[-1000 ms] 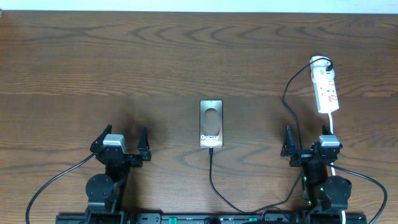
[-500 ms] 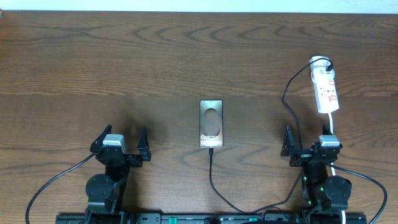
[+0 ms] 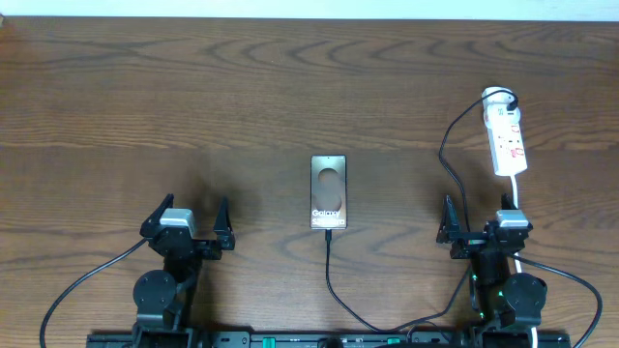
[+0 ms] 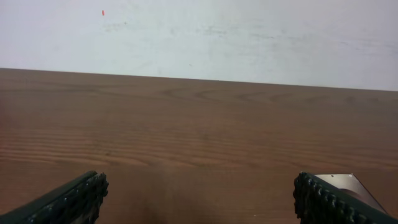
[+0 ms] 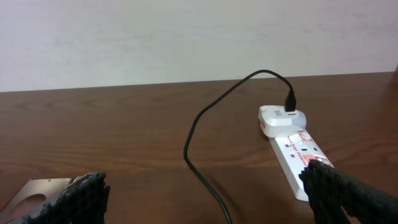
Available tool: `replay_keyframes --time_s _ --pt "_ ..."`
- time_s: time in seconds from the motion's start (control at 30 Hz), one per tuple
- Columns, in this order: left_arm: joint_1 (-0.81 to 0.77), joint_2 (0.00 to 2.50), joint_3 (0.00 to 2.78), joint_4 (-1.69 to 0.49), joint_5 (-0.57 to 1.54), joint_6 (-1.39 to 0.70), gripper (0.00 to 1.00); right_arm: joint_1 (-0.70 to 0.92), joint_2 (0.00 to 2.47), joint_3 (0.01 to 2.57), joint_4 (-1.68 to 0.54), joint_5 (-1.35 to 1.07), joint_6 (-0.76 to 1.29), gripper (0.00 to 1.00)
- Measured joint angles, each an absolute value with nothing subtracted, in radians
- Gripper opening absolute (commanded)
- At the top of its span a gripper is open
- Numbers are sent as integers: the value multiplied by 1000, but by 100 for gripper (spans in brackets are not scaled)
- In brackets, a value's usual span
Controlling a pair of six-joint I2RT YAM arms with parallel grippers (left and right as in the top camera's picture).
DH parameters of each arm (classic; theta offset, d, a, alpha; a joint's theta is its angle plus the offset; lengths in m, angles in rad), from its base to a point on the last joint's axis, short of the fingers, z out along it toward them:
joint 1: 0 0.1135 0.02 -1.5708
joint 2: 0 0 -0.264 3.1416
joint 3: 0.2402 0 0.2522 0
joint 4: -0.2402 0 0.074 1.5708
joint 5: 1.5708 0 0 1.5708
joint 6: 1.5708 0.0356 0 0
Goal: Plug charger to phone and switch on socket
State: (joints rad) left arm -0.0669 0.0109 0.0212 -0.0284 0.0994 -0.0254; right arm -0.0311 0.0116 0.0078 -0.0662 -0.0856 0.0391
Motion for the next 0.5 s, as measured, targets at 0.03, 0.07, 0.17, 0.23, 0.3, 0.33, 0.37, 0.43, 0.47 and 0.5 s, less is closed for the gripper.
replay_keyframes --time_s 0.03,0.07,0.17,0.23,0.3,0.33,0.37,0.43,0.47,0.5 --pt "-67 11 21 -28 99 -25 98 -31 12 8 -66 -85 39 99" --pt "-67 11 21 -28 100 -25 98 -31 12 8 -66 -86 39 99" --pt "-67 11 21 -28 100 -25 98 -31 12 8 -66 -85 39 99" --pt "-67 11 21 -28 100 -25 98 -31 12 8 -66 -85 39 99" --pt "-67 11 21 -28 100 -25 98 -31 12 8 -66 -85 39 99" --pt "-67 11 21 -28 100 -25 98 -31 12 8 -66 -85 39 99" --pt "-67 11 21 -28 100 -25 98 -31 12 8 -66 -86 39 99" --pt "-64 11 21 -28 100 -25 98 -31 12 8 -66 -85 39 99" --pt "-60 11 21 -28 100 -25 98 -31 12 8 -66 -85 39 99" --pt "-57 11 21 -28 100 -25 98 -31 12 8 -66 -85 39 99"
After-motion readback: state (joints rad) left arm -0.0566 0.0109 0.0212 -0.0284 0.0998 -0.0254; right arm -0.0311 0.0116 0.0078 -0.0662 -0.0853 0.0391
